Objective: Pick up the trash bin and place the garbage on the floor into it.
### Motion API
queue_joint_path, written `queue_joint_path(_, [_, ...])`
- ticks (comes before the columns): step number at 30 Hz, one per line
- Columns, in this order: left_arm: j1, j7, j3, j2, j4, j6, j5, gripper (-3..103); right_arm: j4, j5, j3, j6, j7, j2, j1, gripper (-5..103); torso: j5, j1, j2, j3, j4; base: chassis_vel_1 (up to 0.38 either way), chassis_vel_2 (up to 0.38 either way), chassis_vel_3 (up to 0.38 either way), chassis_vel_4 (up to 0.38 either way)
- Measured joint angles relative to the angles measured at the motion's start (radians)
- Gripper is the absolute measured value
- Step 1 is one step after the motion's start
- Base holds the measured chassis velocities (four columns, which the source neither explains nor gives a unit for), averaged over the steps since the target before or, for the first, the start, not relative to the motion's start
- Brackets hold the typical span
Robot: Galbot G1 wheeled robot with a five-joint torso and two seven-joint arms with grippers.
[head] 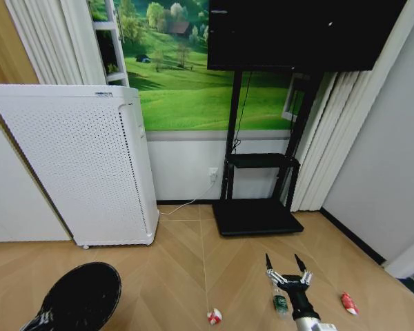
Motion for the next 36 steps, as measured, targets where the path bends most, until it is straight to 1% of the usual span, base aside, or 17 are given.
queue_joint_path(4, [0.003,-0.008,0.017,-0.006,-0.017,-0.019,0.038,6,0.000,-0.005,-0.006,0.005,-0.015,-0.003,0.000,100,-0.0001,0.000,0.000,0.000,-0.0001,0.099,0.071,-0.096,-0.078])
queue_joint_path(9, [0.003,-0.009,0.026,-0.005,-0.033,-0.022,0.041,6,-0.001,-0.006,-0.008,0.008,-0.028,-0.001,0.000,100,0.0000,0.000,0.000,0.000,-0.0001,0.162,0.161,-0.160,-0.167])
queue_joint_path(13, [0.001,-0.018,0.033,0.004,-0.036,-0.039,0.047,6,-0.004,-0.007,-0.010,0.009,-0.032,0.001,0.000,100,-0.0005,0.000,0.000,0.000,0.0000,0.221,0.231,-0.221,-0.230])
queue_joint_path(16, [0.000,-0.017,0.034,0.010,-0.043,-0.054,0.054,6,-0.011,-0.014,-0.013,0.006,-0.026,0.002,0.002,100,0.0001,0.000,0.000,0.000,-0.0002,0.273,0.233,-0.250,-0.255])
queue_joint_path(18, [-0.001,-0.017,0.035,0.009,-0.047,-0.057,0.057,6,-0.012,-0.015,-0.023,-0.011,0.005,0.003,0.005,100,-0.0003,0.000,0.000,0.000,-0.0001,0.289,0.249,-0.278,-0.270])
queue_joint_path(19, [-0.001,-0.017,0.035,0.009,-0.047,-0.057,0.057,6,-0.012,-0.015,-0.023,-0.011,0.005,0.003,0.005,100,-0.0003,0.000,0.000,0.000,-0.0001,0.300,0.249,-0.290,-0.284])
queue_joint_path(21, [0.001,-0.014,0.038,0.003,-0.052,-0.059,0.064,6,-0.021,-0.014,-0.034,-0.041,0.027,-0.004,0.012,100,-0.0001,0.000,0.000,0.000,0.0000,0.250,0.274,-0.260,-0.276])
queue_joint_path(22, [0.001,-0.013,0.040,0.000,-0.052,-0.061,0.068,6,-0.030,-0.010,-0.040,-0.056,0.039,-0.011,0.013,100,-0.0006,0.000,0.000,0.000,-0.0002,0.234,0.247,-0.198,-0.234])
queue_joint_path(23, [0.001,-0.013,0.040,0.000,-0.052,-0.061,0.068,6,-0.030,-0.010,-0.040,-0.056,0.039,-0.011,0.013,100,-0.0006,0.000,0.000,0.000,-0.0002,0.234,0.247,-0.198,-0.234])
queue_joint_path(24, [0.002,-0.013,0.042,-0.002,-0.054,-0.061,0.070,6,-0.038,-0.004,-0.044,-0.070,0.052,-0.018,0.014,100,-0.0012,0.000,0.000,0.000,-0.0003,0.161,0.148,-0.198,-0.170])
queue_joint_path(26, [0.001,-0.014,0.046,-0.004,-0.060,-0.060,0.071,6,-0.100,0.008,-0.061,-0.108,0.107,-0.049,0.029,100,0.0000,0.000,0.000,0.000,-0.0003,0.108,0.020,-0.062,-0.118])
queue_joint_path(27, [0.001,-0.014,0.046,-0.004,-0.060,-0.060,0.071,6,-0.100,0.008,-0.061,-0.108,0.107,-0.049,0.029,100,0.0000,0.000,0.000,0.000,-0.0003,0.108,0.020,-0.015,-0.067])
queue_joint_path(28, [-0.001,-0.017,0.049,-0.004,-0.061,-0.056,0.071,6,-0.136,0.001,-0.063,-0.112,0.127,-0.065,0.043,100,-0.0001,0.000,0.000,0.000,0.0003,0.000,0.000,0.000,0.000])
queue_joint_path(29, [-0.002,-0.018,0.050,-0.005,-0.061,-0.054,0.071,6,-0.157,-0.004,-0.063,-0.112,0.136,-0.074,0.052,100,0.0000,0.000,0.000,0.000,0.0002,0.000,0.000,0.000,0.000])
queue_joint_path(33, [-0.005,-0.018,0.054,-0.005,-0.062,-0.052,0.073,6,-0.203,-0.011,-0.067,-0.117,0.143,-0.094,0.071,100,0.0002,0.000,0.000,0.000,0.0000,-0.062,-0.040,0.051,0.035])
queue_joint_path(34, [-0.006,-0.018,0.058,-0.005,-0.062,-0.051,0.076,6,-0.234,-0.020,-0.074,-0.144,0.142,-0.102,0.079,100,0.0000,0.000,0.000,0.000,-0.0002,-0.061,-0.066,0.085,0.037])
queue_joint_path(36, [-0.007,-0.018,0.059,-0.005,-0.061,-0.051,0.078,6,-0.249,-0.024,-0.079,-0.156,0.141,-0.103,0.082,100,0.0000,0.000,0.000,0.000,-0.0001,-0.061,-0.042,0.053,0.037])
